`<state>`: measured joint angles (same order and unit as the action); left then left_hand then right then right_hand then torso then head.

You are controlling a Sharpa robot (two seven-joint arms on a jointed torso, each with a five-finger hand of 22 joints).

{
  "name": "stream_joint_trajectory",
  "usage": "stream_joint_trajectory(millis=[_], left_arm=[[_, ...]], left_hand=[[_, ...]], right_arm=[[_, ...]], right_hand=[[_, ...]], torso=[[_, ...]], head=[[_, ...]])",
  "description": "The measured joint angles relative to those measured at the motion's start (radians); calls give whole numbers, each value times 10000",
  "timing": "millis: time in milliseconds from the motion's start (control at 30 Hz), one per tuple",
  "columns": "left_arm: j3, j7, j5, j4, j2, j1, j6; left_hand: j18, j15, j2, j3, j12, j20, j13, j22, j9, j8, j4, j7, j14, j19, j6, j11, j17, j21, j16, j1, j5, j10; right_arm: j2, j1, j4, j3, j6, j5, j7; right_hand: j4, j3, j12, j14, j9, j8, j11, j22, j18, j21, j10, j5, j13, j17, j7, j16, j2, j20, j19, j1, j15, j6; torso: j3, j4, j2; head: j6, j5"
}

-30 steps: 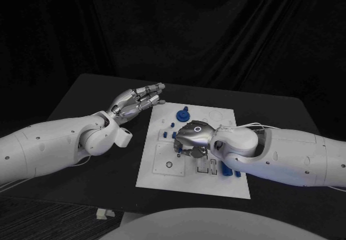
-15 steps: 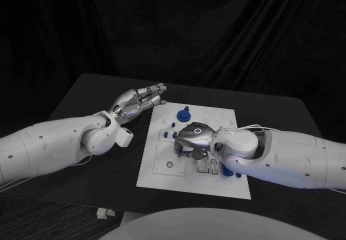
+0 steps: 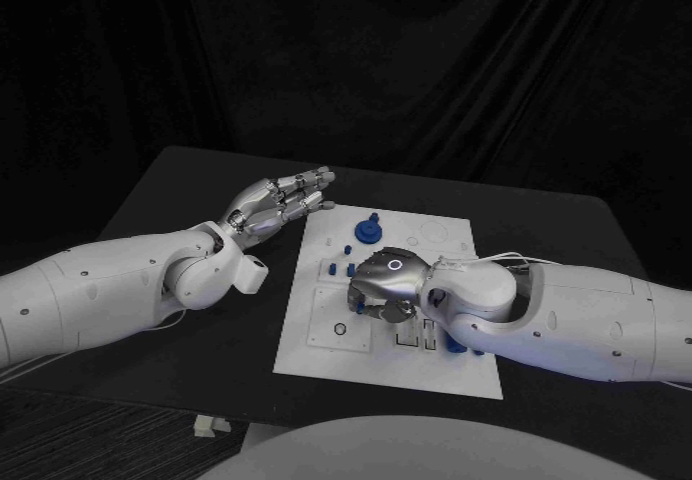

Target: Assemble the parts on the task board

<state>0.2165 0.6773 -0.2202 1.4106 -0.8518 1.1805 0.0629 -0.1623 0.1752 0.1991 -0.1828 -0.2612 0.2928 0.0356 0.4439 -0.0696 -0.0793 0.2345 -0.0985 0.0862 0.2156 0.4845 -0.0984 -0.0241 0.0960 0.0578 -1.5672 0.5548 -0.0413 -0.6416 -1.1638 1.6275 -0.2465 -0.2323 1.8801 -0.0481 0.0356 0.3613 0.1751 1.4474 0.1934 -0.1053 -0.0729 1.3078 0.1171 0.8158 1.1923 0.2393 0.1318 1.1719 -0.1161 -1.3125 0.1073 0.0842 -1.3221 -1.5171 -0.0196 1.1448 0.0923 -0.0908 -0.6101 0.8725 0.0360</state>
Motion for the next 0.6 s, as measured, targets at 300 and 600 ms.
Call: stream_joint_trajectory(millis=[300, 600], left_arm=[[0, -14, 0, -25, 4, -4, 27], [0, -23, 0, -35, 23, -10, 50]], left_hand=[[0, 0, 0, 1, 29, 0, 0, -11, 1, 0, -1, 0, 0, 0, 0, 0, 0, 0, 0, 0, 38, 0], [0, 0, 0, 29, 61, 0, -9, -25, 2, 1, -29, 0, 0, 0, -1, 0, 1, 0, 0, 0, 38, 0]], right_arm=[[-33, 8, 33, 1, 30, 6, -40], [-52, 29, 32, -8, 125, 10, -76]], right_hand=[[-55, 0, -18, 0, 0, 0, -30, -1, 0, 0, 30, 41, 8, -26, 0, 37, 12, 0, 0, -11, 0, 0], [-55, 0, 9, 0, -2, 0, -34, -2, 0, -39, 38, 39, 9, -37, 0, 37, 13, 0, 0, -12, 0, 0]], torso=[[-5, 1, 0], [-4, 7, 0]], head=[[0, 12], [0, -6]])
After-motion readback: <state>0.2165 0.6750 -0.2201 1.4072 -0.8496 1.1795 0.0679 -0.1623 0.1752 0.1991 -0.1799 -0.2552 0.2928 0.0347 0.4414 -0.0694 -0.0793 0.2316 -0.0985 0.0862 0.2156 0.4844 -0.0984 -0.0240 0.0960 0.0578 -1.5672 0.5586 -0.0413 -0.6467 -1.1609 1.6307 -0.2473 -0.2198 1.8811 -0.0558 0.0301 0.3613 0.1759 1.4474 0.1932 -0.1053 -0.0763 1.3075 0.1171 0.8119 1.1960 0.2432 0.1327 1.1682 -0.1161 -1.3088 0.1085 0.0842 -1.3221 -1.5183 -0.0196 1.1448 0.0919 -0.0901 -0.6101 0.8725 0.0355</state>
